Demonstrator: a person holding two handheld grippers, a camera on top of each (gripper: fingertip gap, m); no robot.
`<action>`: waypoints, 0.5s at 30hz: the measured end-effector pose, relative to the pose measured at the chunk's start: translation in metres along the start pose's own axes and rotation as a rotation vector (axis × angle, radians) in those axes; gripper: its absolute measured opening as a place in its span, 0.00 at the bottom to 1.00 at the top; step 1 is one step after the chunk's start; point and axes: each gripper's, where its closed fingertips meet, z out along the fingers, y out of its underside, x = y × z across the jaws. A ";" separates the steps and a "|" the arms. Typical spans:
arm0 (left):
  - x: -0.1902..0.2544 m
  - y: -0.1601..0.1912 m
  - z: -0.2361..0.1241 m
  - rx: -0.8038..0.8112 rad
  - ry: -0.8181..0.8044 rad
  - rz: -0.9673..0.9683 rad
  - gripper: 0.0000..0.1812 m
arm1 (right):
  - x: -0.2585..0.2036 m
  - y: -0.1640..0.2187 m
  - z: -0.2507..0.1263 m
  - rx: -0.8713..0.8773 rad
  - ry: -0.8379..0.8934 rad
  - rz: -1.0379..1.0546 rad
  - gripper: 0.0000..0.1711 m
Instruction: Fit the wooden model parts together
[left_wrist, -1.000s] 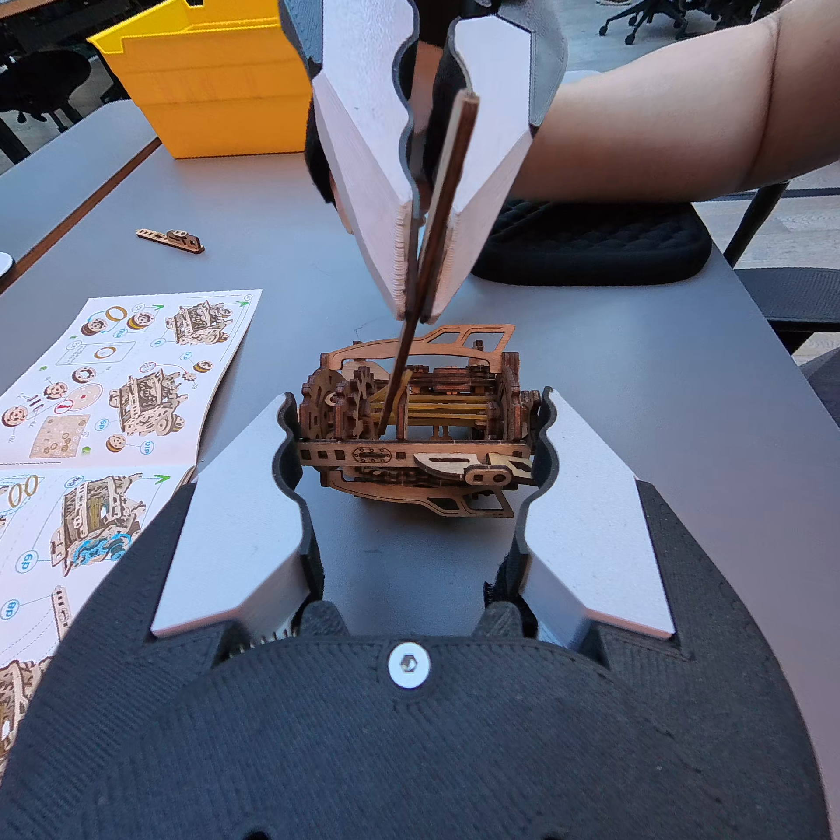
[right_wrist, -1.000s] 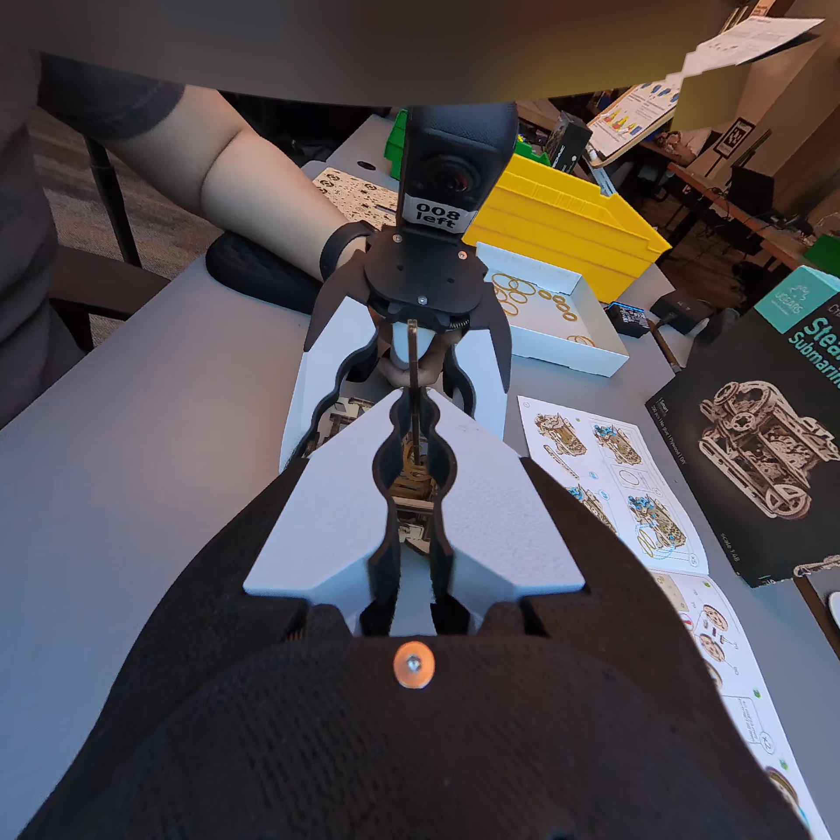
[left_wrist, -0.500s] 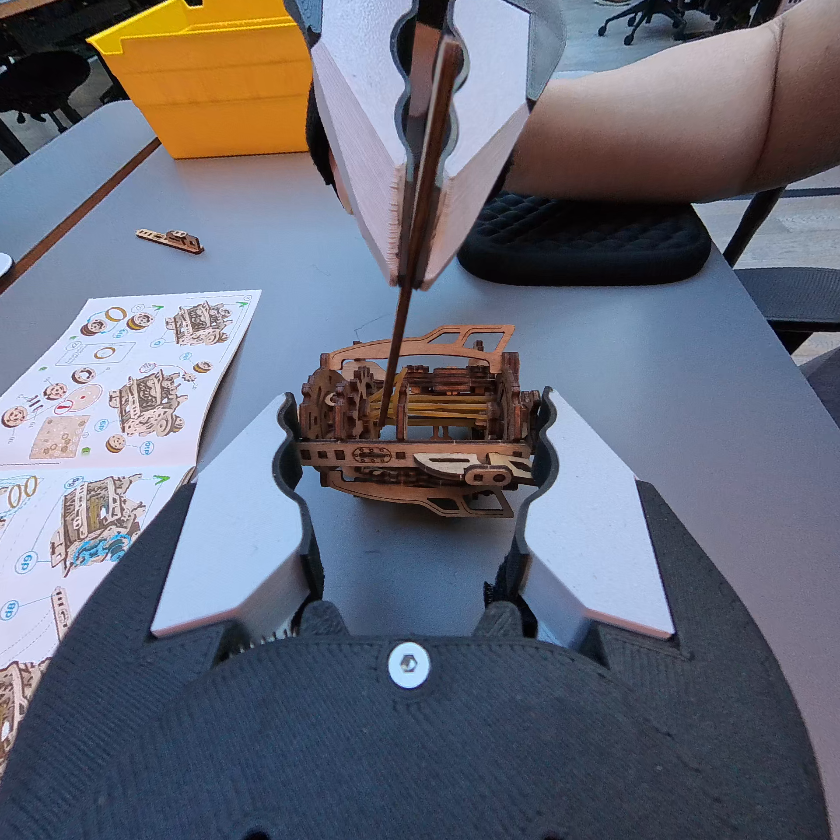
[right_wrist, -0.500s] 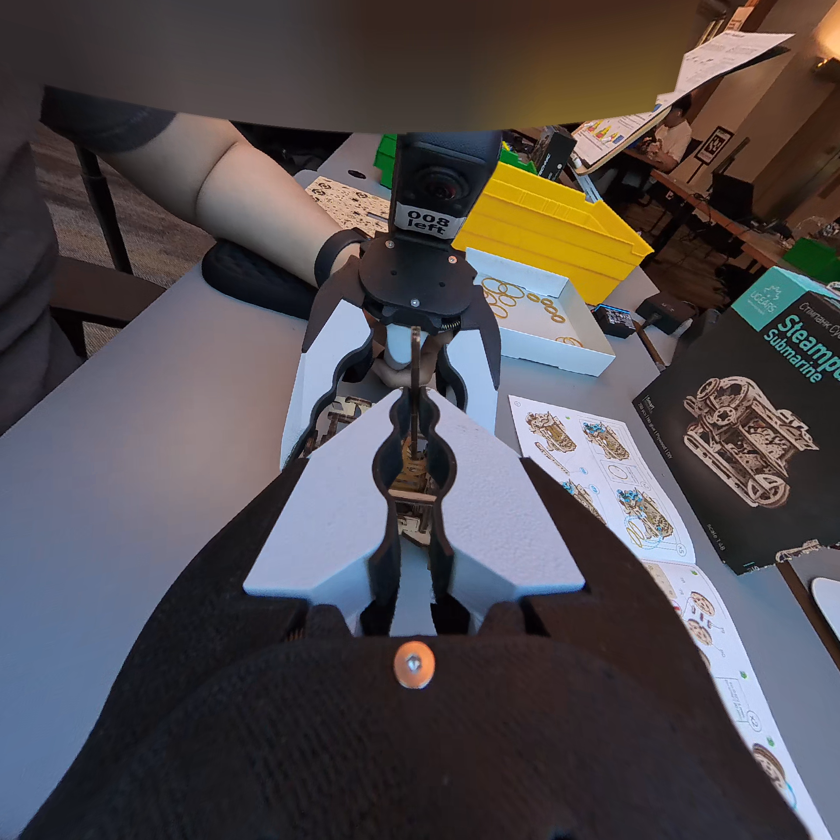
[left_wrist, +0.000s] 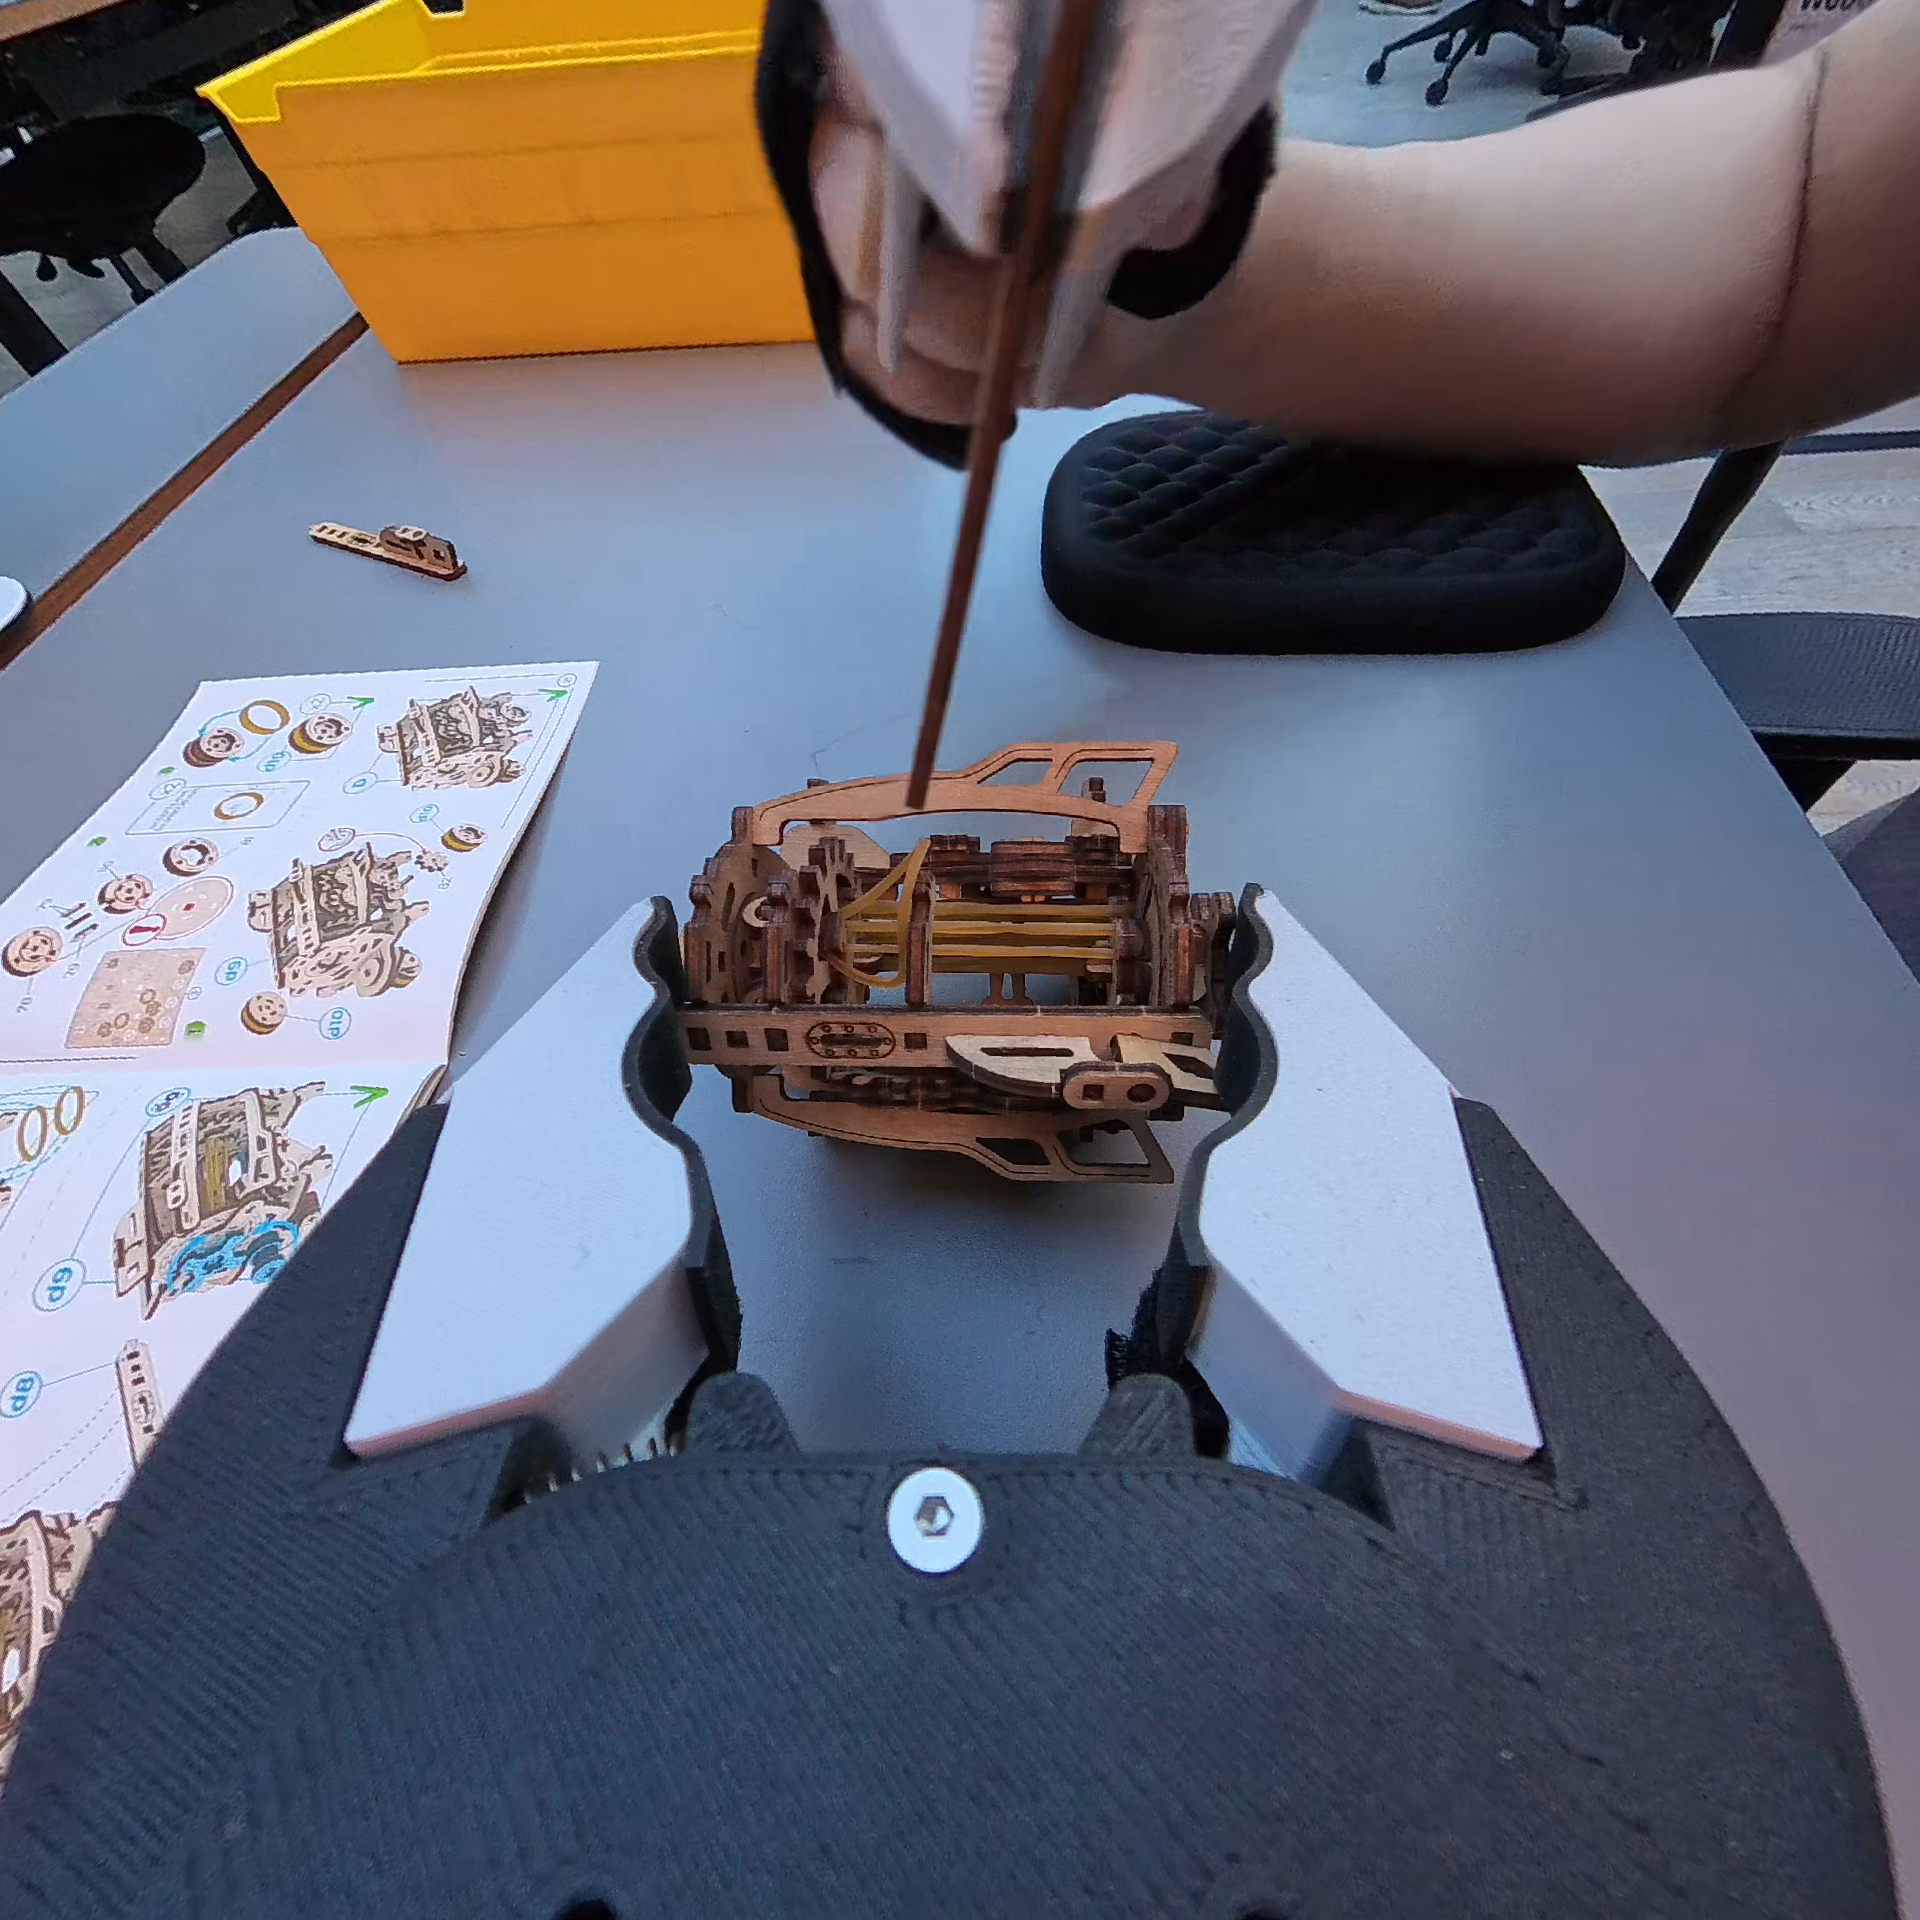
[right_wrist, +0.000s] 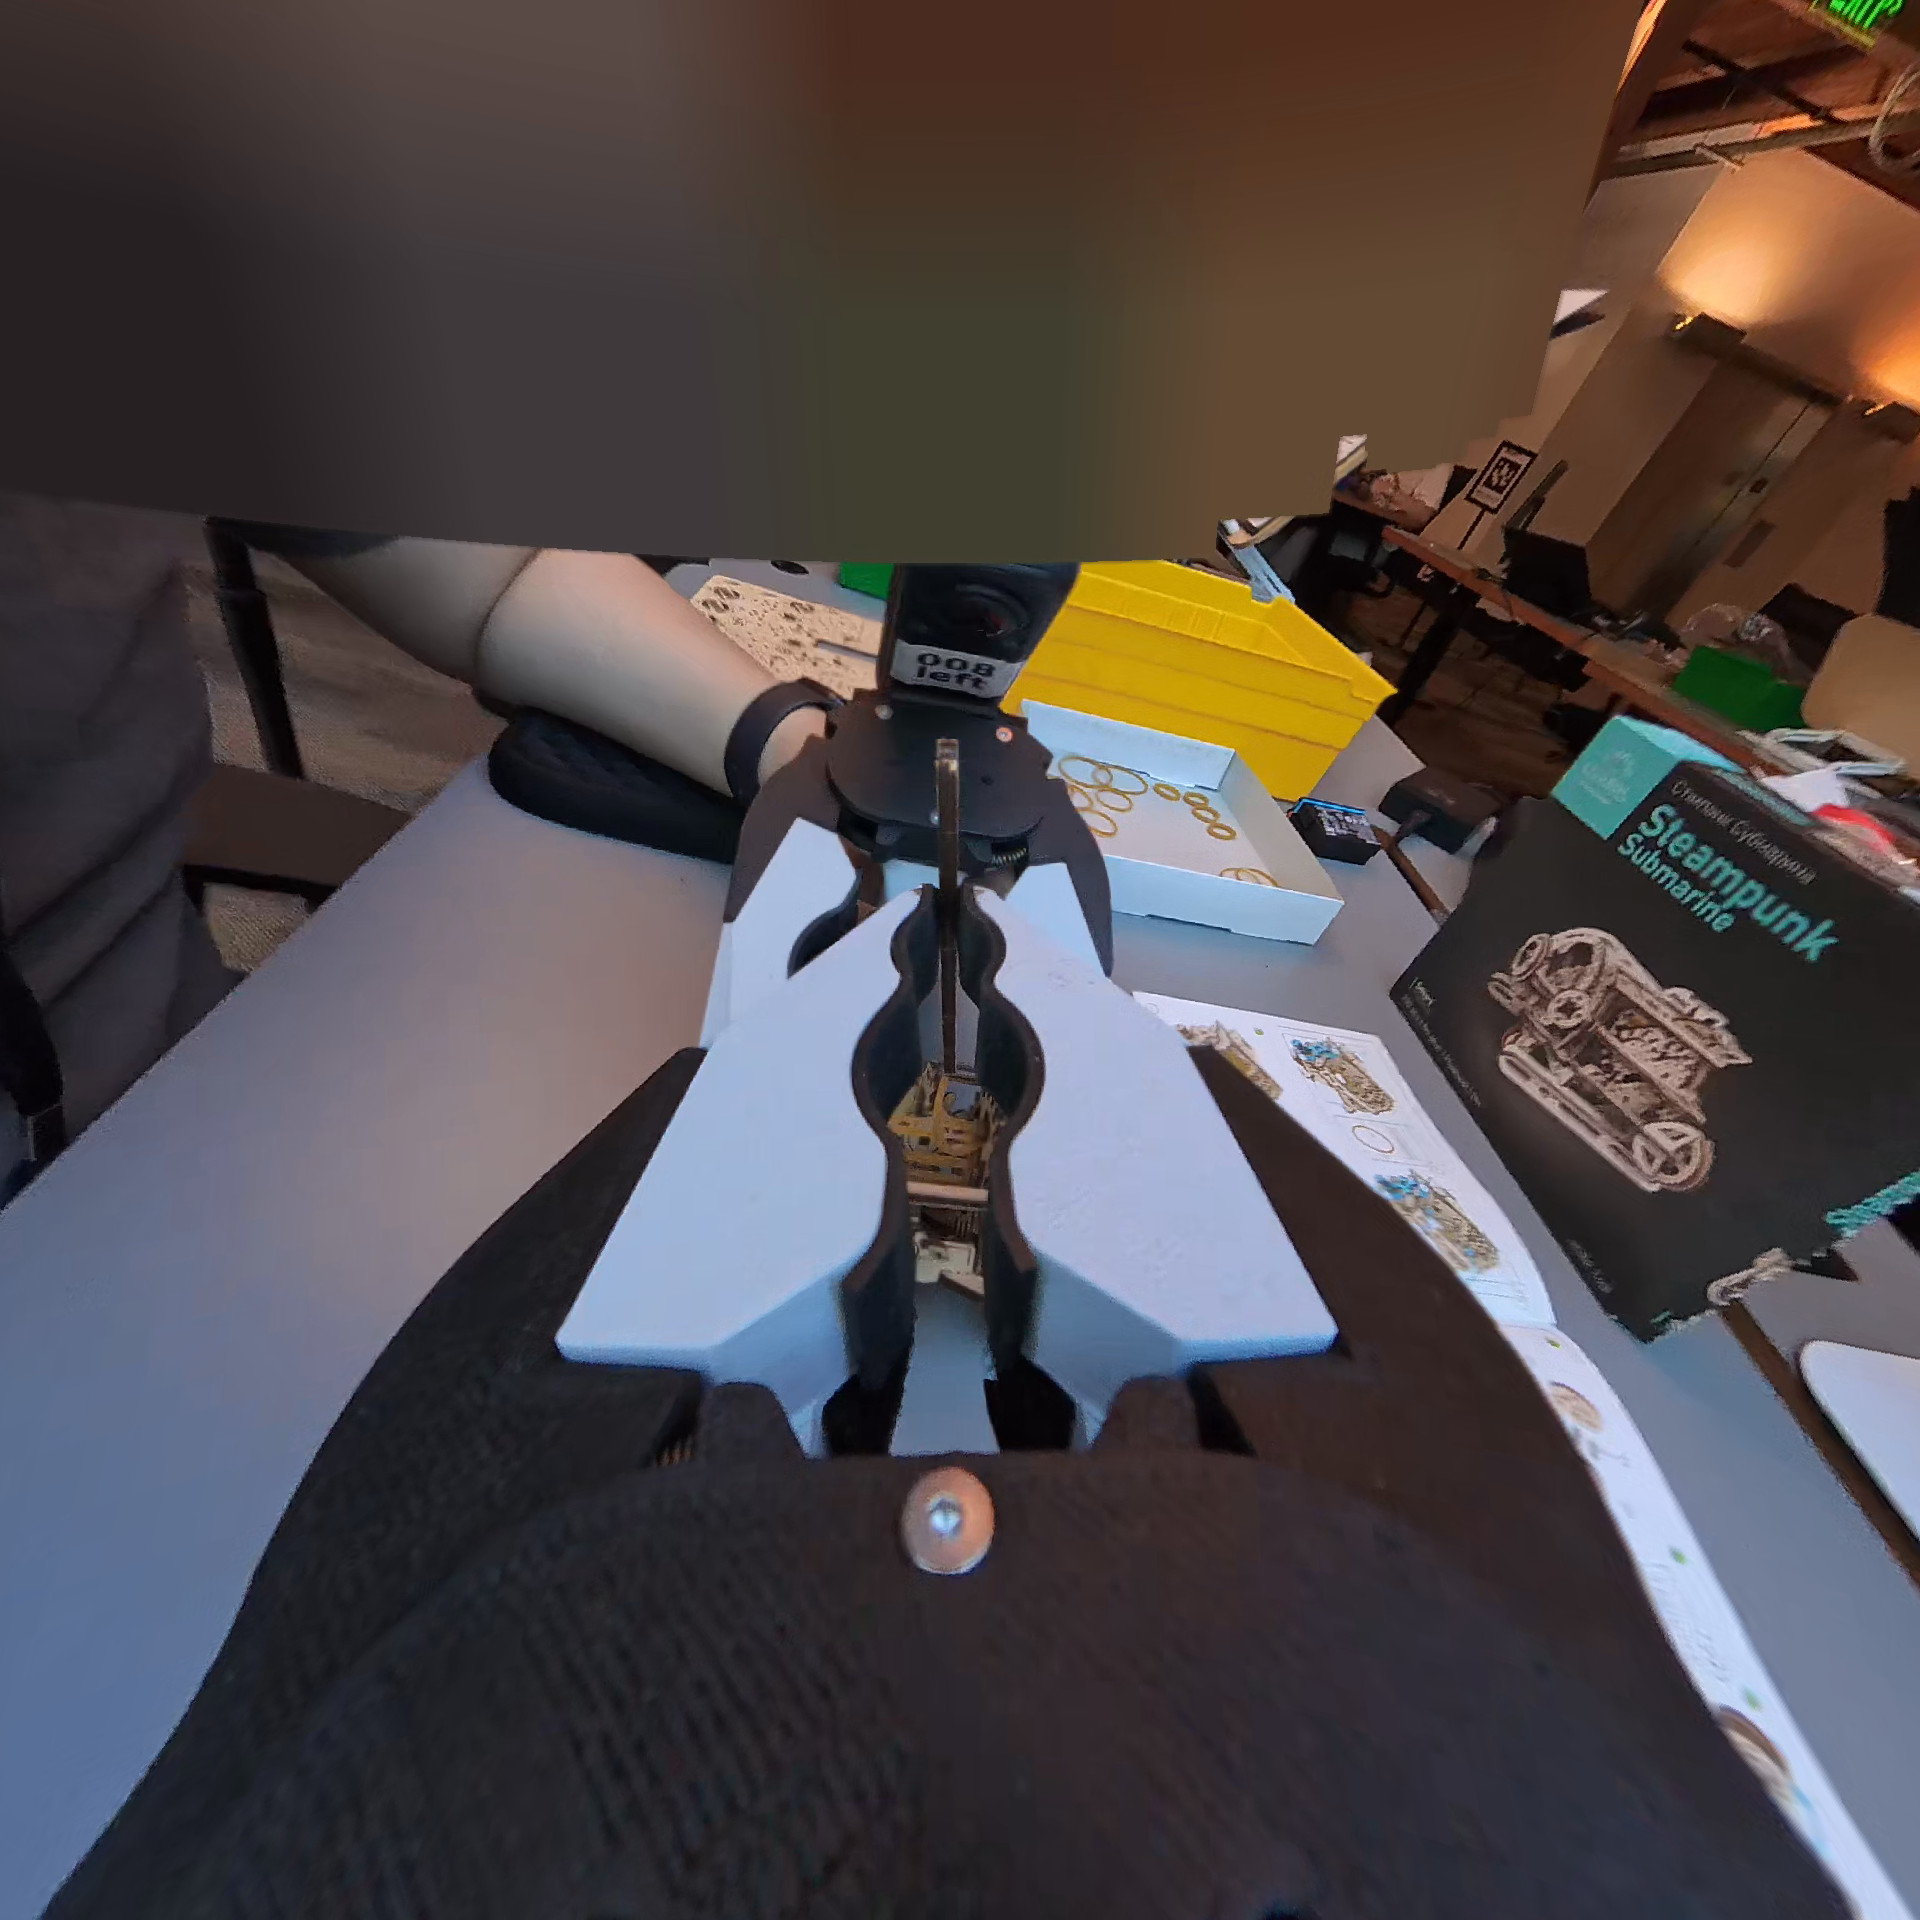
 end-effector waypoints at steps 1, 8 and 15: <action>0.000 0.000 0.000 0.000 0.000 0.000 0.57 | -0.006 0.000 0.000 -0.029 0.028 -0.055 0.00; 0.000 0.000 0.000 0.000 0.000 0.001 0.57 | -0.016 0.006 0.006 -0.089 0.078 -0.145 0.00; 0.000 0.000 0.000 -0.001 -0.001 0.001 0.57 | -0.011 0.014 0.005 -0.107 0.079 -0.127 0.00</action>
